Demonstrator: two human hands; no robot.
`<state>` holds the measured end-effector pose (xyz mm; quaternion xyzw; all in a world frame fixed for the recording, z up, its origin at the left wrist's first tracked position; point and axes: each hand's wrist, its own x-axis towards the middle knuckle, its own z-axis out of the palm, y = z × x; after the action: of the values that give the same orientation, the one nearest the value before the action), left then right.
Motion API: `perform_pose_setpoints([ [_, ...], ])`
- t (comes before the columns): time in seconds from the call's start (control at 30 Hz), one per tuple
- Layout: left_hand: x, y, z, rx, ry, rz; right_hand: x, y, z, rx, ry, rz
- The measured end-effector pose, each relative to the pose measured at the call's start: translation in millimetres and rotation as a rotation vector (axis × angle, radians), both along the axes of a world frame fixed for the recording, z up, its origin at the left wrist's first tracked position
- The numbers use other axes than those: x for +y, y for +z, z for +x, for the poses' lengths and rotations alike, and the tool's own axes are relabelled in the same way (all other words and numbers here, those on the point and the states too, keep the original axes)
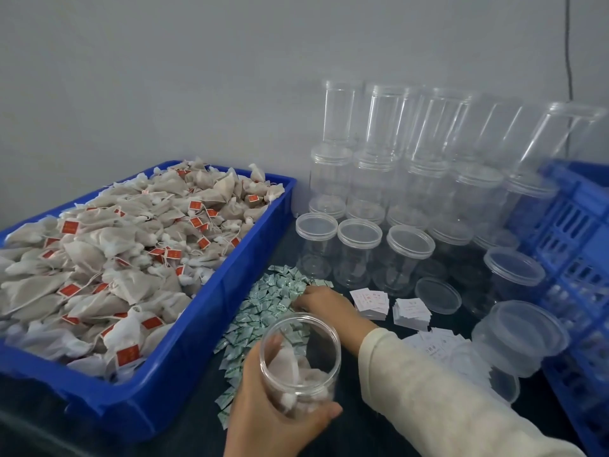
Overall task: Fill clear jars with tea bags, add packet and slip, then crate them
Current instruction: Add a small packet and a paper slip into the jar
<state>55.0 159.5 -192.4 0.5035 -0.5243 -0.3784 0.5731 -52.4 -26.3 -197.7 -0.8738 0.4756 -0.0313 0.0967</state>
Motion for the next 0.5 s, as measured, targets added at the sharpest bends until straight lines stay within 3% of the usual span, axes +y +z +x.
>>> perform_pose_setpoints([
  [0.3,1.6,-5.9,-0.6,0.059,0.015,0.03,-5.4,-0.9,3.0,0.051,0.013,0.012],
  [0.5,4.8,-9.7,1.8,0.044,0.043,0.041,-6.7,5.5,4.0,-0.233,-0.105,0.059],
])
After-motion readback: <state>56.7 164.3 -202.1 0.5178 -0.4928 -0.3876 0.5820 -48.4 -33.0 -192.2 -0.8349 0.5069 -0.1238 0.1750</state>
